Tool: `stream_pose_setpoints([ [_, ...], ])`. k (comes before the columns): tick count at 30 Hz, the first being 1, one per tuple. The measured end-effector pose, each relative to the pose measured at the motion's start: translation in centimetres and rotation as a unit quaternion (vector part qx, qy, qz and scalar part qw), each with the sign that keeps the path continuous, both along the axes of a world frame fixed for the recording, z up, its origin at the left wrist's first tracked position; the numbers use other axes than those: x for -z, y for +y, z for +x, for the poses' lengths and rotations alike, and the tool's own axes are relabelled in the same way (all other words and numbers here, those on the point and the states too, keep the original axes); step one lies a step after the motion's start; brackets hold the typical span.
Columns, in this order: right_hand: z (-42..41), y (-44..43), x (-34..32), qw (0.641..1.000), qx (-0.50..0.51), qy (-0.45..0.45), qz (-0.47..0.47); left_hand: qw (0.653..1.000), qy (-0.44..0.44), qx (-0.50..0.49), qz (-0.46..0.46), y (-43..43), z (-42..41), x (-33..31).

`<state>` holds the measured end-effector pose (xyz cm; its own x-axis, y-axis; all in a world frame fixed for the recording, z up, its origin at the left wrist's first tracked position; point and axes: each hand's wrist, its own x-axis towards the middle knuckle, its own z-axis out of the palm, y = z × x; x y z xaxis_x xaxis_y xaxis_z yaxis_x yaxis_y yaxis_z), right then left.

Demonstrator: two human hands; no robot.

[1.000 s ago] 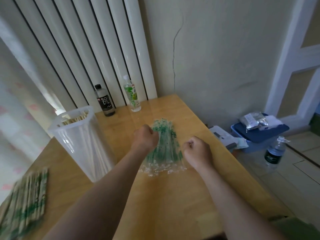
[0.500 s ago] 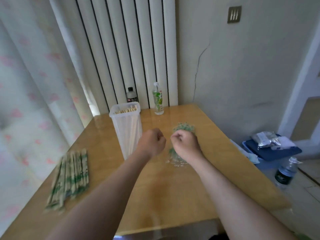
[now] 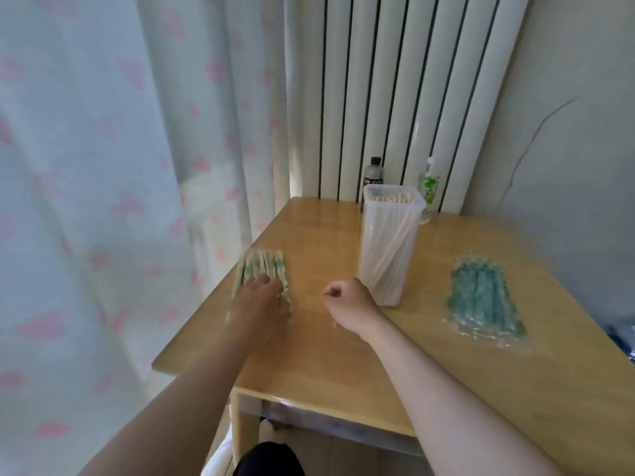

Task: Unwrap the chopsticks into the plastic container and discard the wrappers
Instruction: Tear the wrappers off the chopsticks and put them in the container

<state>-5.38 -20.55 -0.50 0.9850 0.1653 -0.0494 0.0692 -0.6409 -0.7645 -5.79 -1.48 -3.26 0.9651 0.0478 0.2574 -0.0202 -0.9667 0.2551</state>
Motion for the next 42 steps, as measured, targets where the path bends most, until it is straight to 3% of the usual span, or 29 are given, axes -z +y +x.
stream_pose_setpoints([
  [9,2.3,6.1,2.6,0.998,0.032,0.05,-0.009,1.0,0.0,-0.01,-0.026,2.8,-0.5,4.0],
  [16,4.2,7.4,3.7,0.993,0.01,0.077,-0.087,1.0,-0.02,-0.01,-0.019,3.1,-0.2,5.0],
  [26,4.6,7.1,3.7,0.994,0.02,0.098,-0.038,0.999,-0.031,-0.016,-0.029,3.0,-0.2,5.0],
  [33,4.0,6.1,3.6,0.992,0.025,0.109,0.061,0.998,-0.037,-0.016,-0.041,3.0,-0.3,5.1],
  [42,4.6,6.6,4.3,0.996,0.0,0.094,0.0,0.999,-0.028,-0.018,-0.032,3.0,-0.2,5.2],
])
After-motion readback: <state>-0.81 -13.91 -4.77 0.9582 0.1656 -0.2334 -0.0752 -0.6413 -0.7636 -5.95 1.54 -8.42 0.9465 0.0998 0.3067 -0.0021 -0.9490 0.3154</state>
